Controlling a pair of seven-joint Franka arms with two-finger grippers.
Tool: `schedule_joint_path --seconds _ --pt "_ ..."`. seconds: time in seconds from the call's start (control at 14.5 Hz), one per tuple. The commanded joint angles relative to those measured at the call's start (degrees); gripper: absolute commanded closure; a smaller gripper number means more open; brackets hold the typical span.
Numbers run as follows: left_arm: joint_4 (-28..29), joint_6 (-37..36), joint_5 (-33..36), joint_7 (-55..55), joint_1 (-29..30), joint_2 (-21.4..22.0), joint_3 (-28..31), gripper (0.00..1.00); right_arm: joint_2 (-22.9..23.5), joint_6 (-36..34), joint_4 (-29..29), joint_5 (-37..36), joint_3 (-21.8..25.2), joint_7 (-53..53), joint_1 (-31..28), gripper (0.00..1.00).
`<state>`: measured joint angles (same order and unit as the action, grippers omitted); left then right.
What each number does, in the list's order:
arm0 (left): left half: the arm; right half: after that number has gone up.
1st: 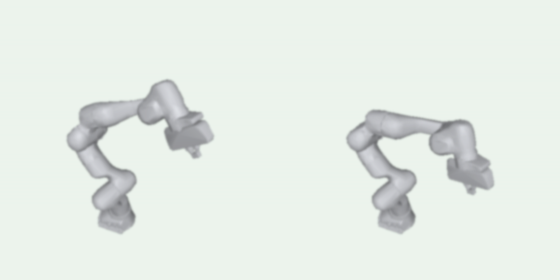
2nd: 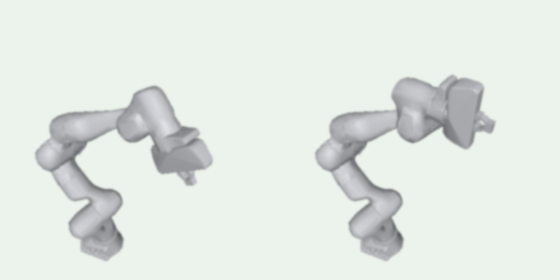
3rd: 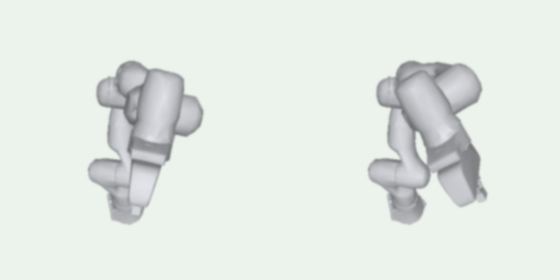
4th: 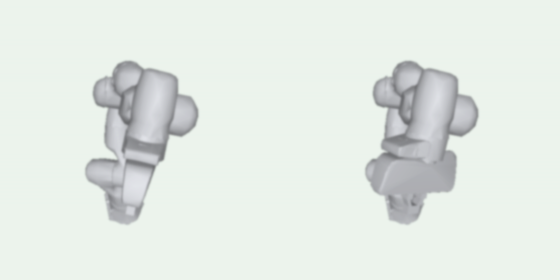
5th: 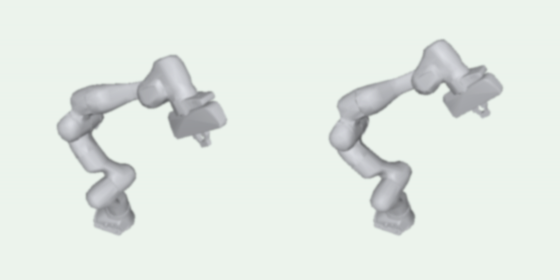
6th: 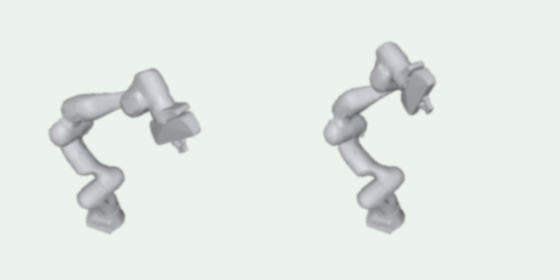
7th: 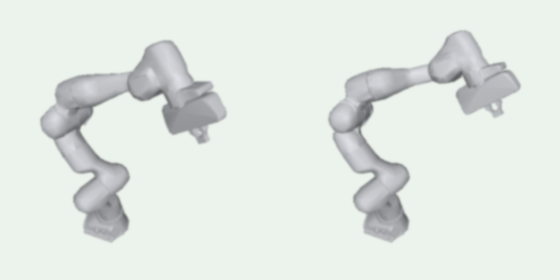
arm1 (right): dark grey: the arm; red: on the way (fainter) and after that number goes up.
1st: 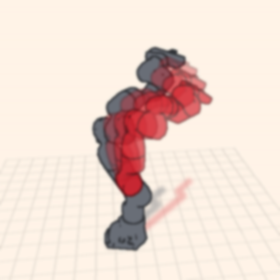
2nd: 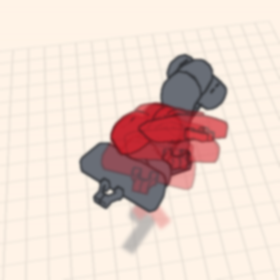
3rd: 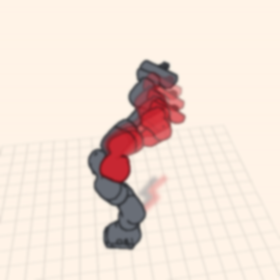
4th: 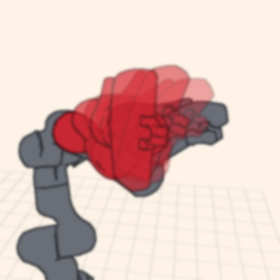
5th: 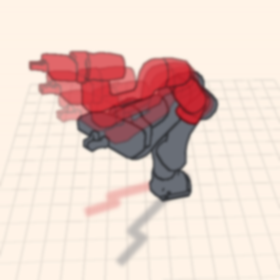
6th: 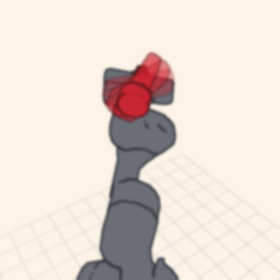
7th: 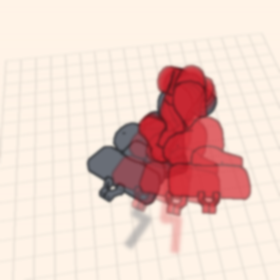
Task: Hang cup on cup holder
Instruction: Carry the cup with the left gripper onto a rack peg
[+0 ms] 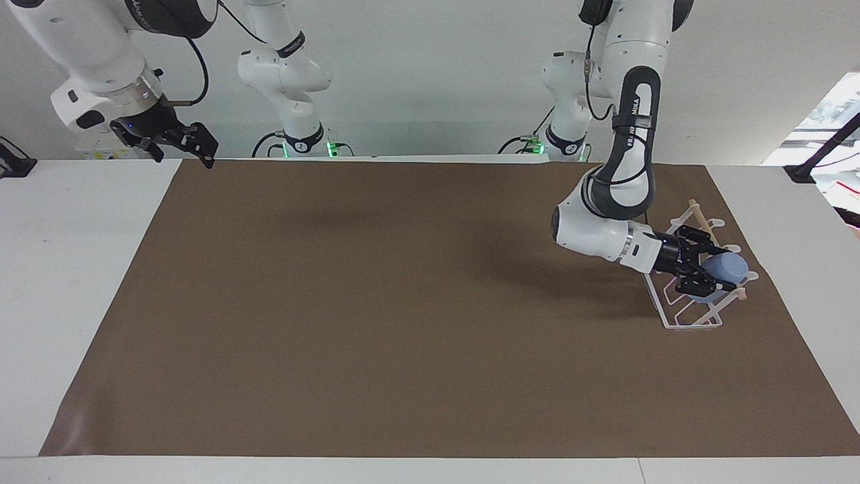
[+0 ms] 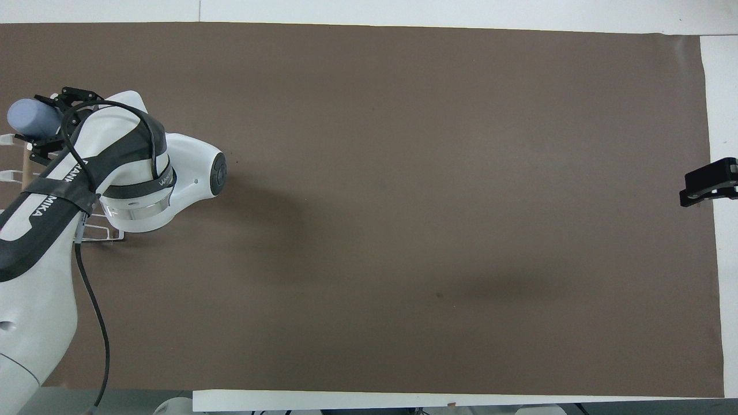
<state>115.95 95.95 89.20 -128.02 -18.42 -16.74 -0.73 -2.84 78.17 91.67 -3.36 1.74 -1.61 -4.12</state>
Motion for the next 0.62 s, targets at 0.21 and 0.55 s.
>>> schedule_joint_path --seconds 0.21,0.55 --pt "1.21 2.31 -1.66 1.54 0.23 1.89 -0.33 0.0 -0.15 -0.39 0.35 0.19 -0.51 1.26 -0.72 0.01" --pt "-1.6 3.1 -7.96 1.37 -0.12 2.06 -0.24 0.0 -0.15 -0.39 0.35 0.19 -0.51 1.26 -0.72 0.01"
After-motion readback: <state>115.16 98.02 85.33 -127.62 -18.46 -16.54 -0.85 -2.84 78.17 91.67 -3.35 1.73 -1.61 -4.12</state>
